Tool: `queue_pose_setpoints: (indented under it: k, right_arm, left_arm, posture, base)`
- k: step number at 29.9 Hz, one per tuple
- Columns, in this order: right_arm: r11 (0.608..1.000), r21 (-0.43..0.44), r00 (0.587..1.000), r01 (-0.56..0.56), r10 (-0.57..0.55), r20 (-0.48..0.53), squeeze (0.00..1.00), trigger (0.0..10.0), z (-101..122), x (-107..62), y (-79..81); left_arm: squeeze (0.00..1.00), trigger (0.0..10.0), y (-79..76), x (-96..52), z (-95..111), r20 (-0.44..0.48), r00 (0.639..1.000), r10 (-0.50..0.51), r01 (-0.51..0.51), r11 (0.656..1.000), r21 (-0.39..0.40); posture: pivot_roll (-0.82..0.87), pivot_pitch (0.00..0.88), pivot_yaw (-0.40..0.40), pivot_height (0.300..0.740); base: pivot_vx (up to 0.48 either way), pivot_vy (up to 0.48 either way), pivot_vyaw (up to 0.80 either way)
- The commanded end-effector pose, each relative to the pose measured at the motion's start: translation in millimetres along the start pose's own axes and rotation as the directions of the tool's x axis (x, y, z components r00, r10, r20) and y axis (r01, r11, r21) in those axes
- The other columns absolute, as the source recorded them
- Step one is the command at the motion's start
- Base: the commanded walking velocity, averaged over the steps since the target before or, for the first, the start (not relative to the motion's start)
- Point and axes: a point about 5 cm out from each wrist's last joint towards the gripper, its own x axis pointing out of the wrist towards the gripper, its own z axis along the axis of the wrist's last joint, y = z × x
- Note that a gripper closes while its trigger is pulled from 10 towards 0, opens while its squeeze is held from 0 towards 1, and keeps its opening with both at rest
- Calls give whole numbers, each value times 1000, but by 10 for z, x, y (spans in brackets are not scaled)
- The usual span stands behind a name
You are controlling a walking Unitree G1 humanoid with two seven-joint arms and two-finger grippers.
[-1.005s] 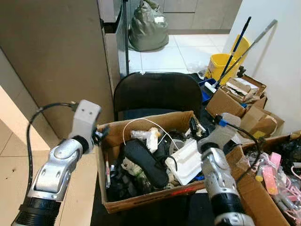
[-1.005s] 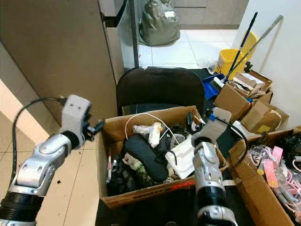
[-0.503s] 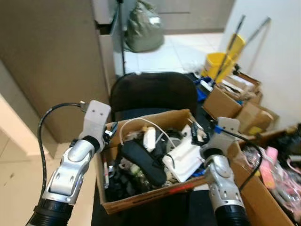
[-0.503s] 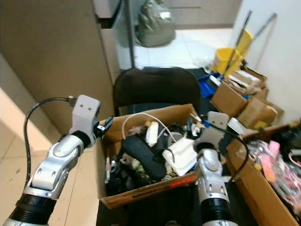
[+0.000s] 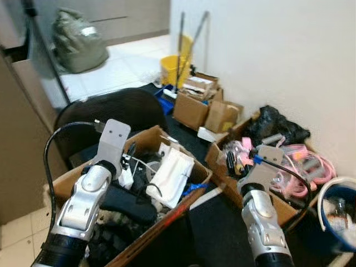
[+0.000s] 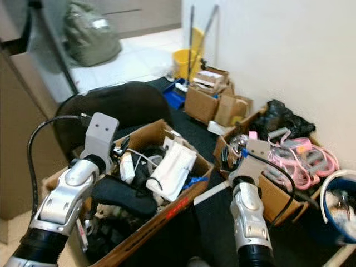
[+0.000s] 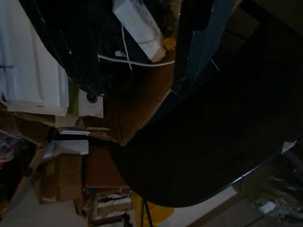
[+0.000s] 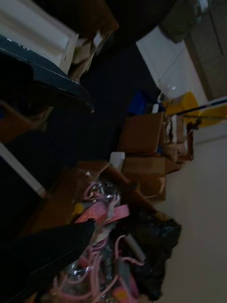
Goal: Picking trash to rubbish bin
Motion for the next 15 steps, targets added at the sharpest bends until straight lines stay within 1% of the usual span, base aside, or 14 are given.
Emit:
queue_pose_setpoints:
  k: [1,7,15]
  right_arm:
    - [1000,-2,1000,3,-3,-8,0,10000,-3,-15,-3]
    - [1000,-9,1000,18,-19,-22,0,10000,-18,-26,-32]
    - [999,-7,999,34,-35,-41,0,10000,-42,-27,-52]
  left_arm:
    - [0,10000,28,-5,-34,-9,1000,17,-17,1000,1]
    - [0,10000,92,-10,-54,-25,997,69,-69,998,-14]
    - [0,10000,110,-4,-68,-35,996,88,-88,996,-16]
  posture:
    - [-10,136,30,740]
    - [-8,139,29,740]
    - [-6,139,28,740]
  base:
    - [0,0,-800]
    - [0,0,-800]
    - [0,0,-800]
